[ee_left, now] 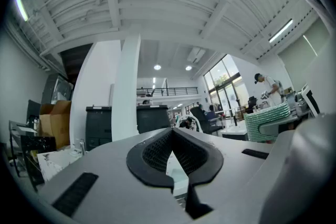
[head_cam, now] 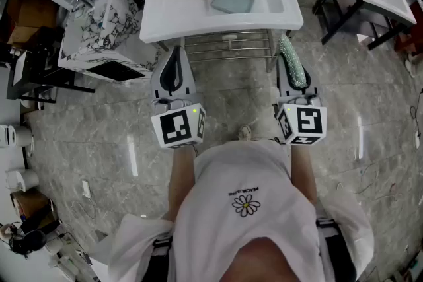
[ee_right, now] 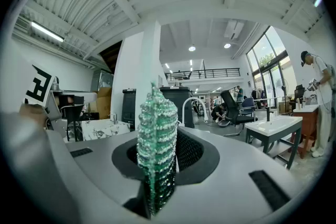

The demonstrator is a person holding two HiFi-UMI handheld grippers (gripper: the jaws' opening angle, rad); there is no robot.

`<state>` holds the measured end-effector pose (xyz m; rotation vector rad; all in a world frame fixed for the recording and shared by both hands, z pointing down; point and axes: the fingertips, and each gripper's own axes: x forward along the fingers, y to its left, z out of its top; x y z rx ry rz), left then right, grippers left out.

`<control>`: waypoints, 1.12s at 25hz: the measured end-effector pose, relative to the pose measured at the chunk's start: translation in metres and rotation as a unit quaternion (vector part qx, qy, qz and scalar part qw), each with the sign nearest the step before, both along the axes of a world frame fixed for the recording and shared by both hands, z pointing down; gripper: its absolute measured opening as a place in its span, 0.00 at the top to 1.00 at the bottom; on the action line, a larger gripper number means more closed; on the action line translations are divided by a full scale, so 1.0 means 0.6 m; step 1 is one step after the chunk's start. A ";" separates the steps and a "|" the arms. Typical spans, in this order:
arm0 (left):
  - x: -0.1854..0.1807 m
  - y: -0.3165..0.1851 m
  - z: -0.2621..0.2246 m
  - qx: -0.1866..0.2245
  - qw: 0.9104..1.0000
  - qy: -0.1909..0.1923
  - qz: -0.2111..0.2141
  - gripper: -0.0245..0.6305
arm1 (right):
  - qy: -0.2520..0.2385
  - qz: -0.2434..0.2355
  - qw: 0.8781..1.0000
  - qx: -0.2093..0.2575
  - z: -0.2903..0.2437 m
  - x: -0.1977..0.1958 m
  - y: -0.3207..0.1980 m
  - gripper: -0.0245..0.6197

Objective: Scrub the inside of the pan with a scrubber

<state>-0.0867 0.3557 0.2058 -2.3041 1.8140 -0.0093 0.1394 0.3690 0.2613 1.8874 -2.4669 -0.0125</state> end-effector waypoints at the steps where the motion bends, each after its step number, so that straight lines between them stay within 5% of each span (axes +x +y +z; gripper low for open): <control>1: 0.004 -0.002 0.001 -0.001 1.000 -0.001 -0.001 0.94 | 0.001 -0.001 1.000 -0.001 0.001 0.003 -0.001 0.86; 17: -0.007 -0.024 0.015 -0.004 1.000 -0.005 -0.022 0.94 | -0.032 -0.040 0.999 -0.009 0.028 -0.009 -0.028 0.86; 23: -0.010 -0.123 0.017 0.029 1.000 0.005 0.008 0.94 | -0.023 -0.015 0.999 0.020 0.030 -0.001 -0.098 0.86; 28: -0.015 -0.250 0.016 0.017 0.999 0.026 0.025 0.94 | 0.005 -0.050 0.999 0.013 0.024 -0.024 -0.195 0.86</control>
